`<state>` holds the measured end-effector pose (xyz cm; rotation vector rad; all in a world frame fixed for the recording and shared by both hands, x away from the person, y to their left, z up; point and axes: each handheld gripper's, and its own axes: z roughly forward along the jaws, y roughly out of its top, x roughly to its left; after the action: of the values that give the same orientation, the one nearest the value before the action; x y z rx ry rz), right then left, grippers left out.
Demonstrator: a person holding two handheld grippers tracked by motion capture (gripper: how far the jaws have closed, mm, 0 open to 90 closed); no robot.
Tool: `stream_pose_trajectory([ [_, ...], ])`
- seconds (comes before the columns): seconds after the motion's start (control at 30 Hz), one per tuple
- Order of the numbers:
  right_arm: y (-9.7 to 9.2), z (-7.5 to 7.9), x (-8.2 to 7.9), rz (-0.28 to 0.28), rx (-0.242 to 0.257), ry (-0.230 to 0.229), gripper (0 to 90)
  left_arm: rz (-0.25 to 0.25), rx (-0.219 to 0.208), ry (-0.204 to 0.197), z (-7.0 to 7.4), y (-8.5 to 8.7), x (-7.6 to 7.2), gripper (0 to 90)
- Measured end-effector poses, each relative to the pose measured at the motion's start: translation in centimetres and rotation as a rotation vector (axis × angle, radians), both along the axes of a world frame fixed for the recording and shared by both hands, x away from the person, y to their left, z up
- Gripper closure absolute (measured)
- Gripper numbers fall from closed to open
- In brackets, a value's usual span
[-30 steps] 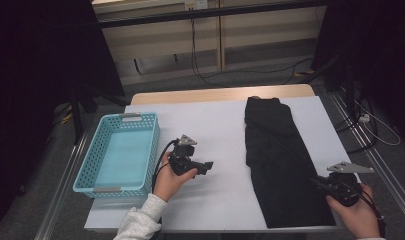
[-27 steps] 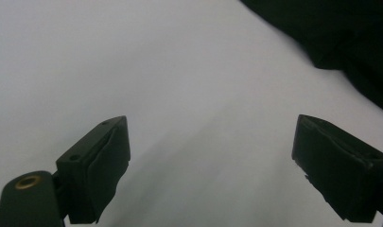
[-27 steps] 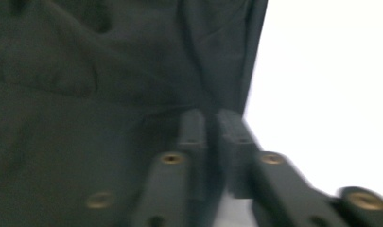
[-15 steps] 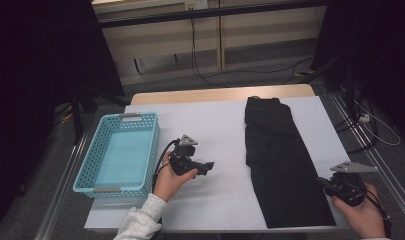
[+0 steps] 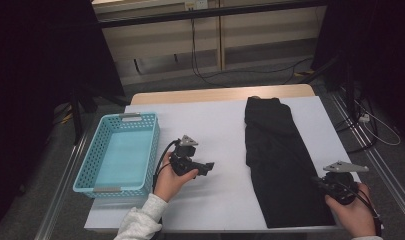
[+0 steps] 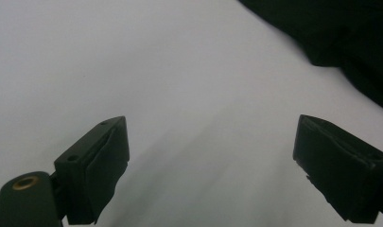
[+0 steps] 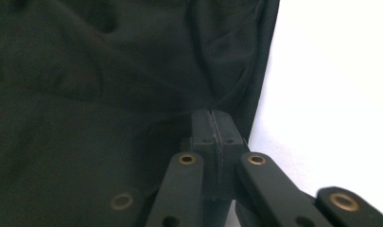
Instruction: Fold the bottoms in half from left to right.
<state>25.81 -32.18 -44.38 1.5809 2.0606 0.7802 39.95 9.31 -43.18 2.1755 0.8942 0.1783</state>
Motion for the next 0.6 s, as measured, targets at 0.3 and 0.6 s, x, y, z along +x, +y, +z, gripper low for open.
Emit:
stream_pose_trajectory([
  [0.3, -0.7, 0.7, -0.5, -0.008, 0.015, -0.031, 90.0, -0.008, 0.002, -0.001, 0.1, 0.0, 0.0, 11.9],
  [0.6, 0.4, 0.7, 0.1, -0.027, -0.010, -0.070, 54.8, -0.007, 0.003, -0.002, 0.1, 0.2, 0.0, 11.9],
])
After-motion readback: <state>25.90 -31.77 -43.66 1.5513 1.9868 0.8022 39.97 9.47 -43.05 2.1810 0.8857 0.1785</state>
